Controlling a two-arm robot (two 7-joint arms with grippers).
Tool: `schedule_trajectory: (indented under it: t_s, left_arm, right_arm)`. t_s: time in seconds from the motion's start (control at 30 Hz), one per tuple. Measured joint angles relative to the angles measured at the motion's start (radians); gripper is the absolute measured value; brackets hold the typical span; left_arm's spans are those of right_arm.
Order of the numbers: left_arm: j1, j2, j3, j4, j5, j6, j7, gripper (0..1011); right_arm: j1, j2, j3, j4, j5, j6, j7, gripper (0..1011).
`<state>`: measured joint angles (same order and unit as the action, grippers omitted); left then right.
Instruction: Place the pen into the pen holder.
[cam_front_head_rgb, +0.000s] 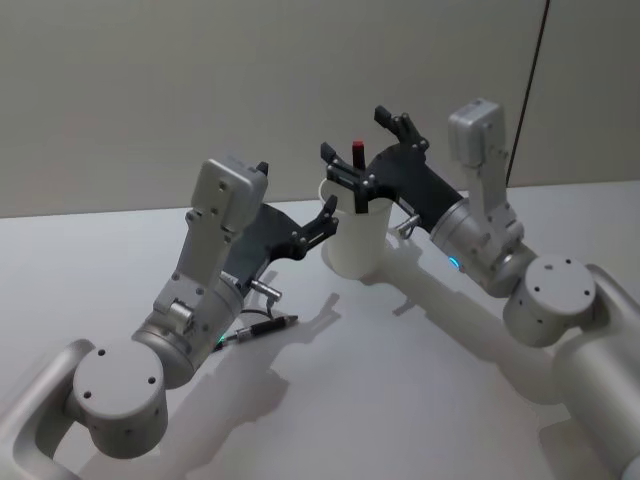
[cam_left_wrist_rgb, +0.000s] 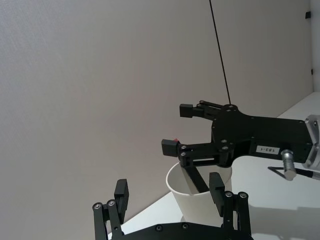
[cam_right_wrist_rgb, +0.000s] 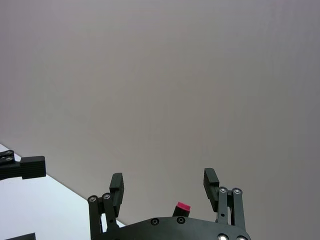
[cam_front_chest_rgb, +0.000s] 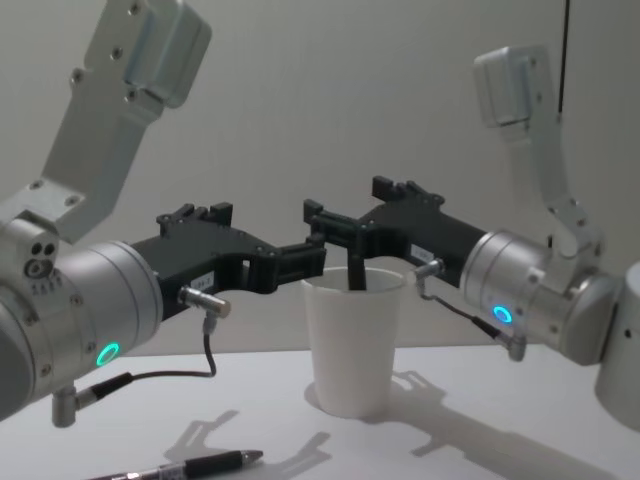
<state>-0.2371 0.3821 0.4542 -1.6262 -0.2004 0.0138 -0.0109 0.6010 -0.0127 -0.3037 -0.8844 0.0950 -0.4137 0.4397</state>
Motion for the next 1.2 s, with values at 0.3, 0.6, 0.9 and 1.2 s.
schedule_trajectory:
  t_s: [0.3, 0.6, 0.9, 1.2]
  left_arm:
    - [0.000, 0.000, 0.000, 0.000, 0.000, 0.000, 0.000, 1001]
    - [0.000, 0.000, 0.000, 0.000, 0.000, 0.000, 0.000, 1001]
    - [0.000, 0.000, 0.000, 0.000, 0.000, 0.000, 0.000, 1001]
    - [0.000, 0.000, 0.000, 0.000, 0.000, 0.000, 0.000, 1001]
  right_arm:
    - [-0.093, 0.045, 0.015, -0.156, 0.021, 0.056, -0.010, 1002]
    - [-0.232, 0.107, 0.030, -0.358, 0.049, 0.129, -0.067, 1002]
    - [-0.247, 0.117, 0.032, -0.379, 0.055, 0.143, -0.079, 1002]
    - [-0.321, 0.164, 0.042, -0.481, 0.083, 0.204, -0.139, 1002]
